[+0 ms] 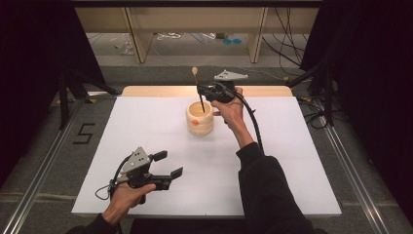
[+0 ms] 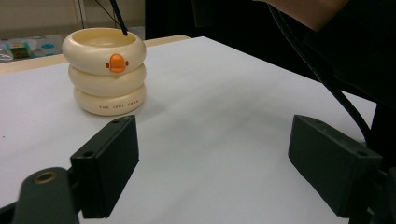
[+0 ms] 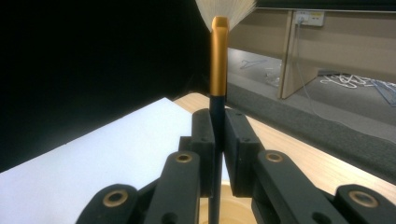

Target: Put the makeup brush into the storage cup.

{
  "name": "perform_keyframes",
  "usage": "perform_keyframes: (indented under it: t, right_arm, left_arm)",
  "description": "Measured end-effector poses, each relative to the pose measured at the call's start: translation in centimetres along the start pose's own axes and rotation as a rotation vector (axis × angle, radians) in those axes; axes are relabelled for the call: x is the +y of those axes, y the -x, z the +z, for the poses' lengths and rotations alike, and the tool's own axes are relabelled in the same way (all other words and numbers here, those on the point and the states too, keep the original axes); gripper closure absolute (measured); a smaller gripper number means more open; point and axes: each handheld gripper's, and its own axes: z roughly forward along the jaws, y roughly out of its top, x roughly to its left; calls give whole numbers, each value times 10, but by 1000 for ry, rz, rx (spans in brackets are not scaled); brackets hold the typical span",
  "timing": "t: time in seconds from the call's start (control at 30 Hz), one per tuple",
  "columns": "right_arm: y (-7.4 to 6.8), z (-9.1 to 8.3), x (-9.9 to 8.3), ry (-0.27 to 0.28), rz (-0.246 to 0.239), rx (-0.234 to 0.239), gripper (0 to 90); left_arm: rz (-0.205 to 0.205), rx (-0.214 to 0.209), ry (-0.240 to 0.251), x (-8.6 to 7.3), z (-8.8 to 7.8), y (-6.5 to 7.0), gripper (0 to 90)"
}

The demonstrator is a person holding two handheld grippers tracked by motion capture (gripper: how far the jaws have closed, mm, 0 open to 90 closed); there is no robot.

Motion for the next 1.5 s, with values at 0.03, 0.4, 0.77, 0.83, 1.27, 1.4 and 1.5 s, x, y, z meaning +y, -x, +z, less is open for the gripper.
perform_keyframes:
  t: [0.03,0.4,0.77,0.83,1.27,1.4,1.5]
  right_arm:
    - [0,1,-1,-2,-2,-4,832]
    - [-1,6,-7,-24,2,-10,832]
    - [-1,11,-14,-17,-8,-15,833]
    - [-1,12,-16,-18,-10,-14,833]
    - [2,12,-33,-34,10,-24,832]
    - [1,11,-36,-39,21,-23,831]
    - [2,11,-40,-36,24,-23,831]
  left_arm:
    - [-4,0,0,0,0,0,159]
    - [-13,3,-3,0,0,1,159]
    - [-17,2,-1,0,0,1,159]
    - [-14,3,-3,0,0,0,159]
    - [-4,0,-4,0,0,0,159]
    - [-6,1,-4,0,0,0,159]
    - [-13,4,-4,0,0,1,159]
